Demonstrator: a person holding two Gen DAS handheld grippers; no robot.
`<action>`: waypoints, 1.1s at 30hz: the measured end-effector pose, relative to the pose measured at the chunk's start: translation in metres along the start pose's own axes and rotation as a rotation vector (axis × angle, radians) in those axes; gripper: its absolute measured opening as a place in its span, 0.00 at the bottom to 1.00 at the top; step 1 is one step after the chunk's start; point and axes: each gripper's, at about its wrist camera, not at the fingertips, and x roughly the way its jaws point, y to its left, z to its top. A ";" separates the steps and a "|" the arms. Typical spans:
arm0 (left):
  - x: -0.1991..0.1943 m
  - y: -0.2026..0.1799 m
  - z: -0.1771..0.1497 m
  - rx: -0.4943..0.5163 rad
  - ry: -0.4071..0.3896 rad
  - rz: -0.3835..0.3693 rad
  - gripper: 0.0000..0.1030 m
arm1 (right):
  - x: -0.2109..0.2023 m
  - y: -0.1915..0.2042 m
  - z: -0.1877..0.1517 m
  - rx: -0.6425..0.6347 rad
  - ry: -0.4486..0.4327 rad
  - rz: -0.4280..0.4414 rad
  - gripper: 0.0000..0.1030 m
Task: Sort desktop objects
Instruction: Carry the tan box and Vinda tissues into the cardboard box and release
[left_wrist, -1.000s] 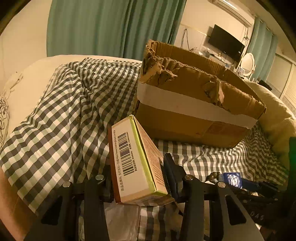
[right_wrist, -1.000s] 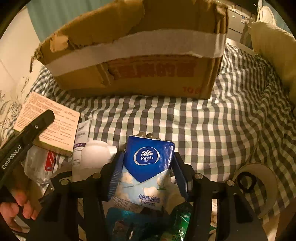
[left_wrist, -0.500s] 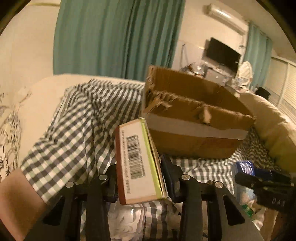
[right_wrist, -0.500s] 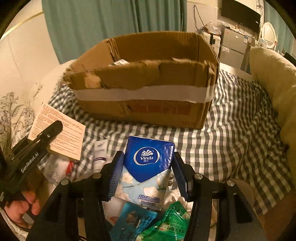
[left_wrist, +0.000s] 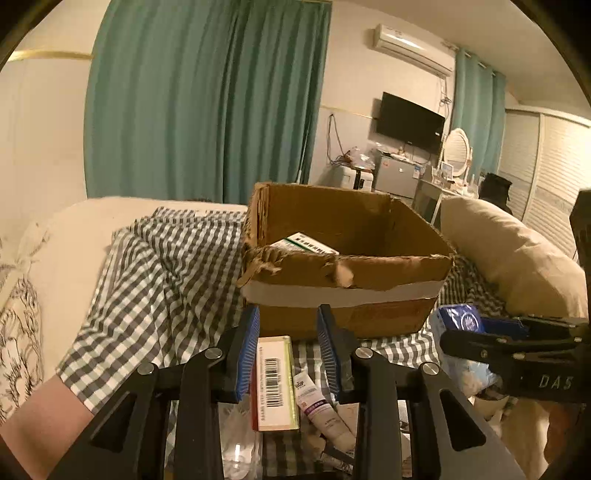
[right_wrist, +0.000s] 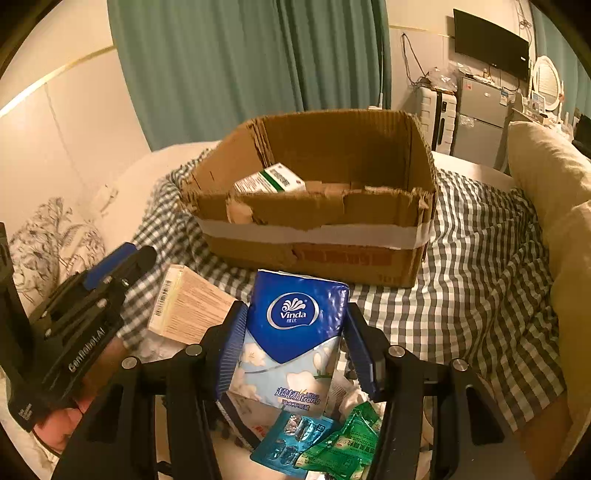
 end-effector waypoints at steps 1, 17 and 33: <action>0.000 -0.001 0.000 0.007 0.004 -0.006 0.31 | -0.002 -0.001 0.001 0.004 -0.006 0.005 0.51; 0.049 0.032 -0.042 -0.184 0.214 -0.009 0.47 | 0.005 -0.005 -0.002 0.020 0.014 0.001 0.51; 0.001 0.005 0.025 -0.106 0.024 -0.141 0.28 | -0.014 -0.008 0.025 0.035 -0.069 0.030 0.51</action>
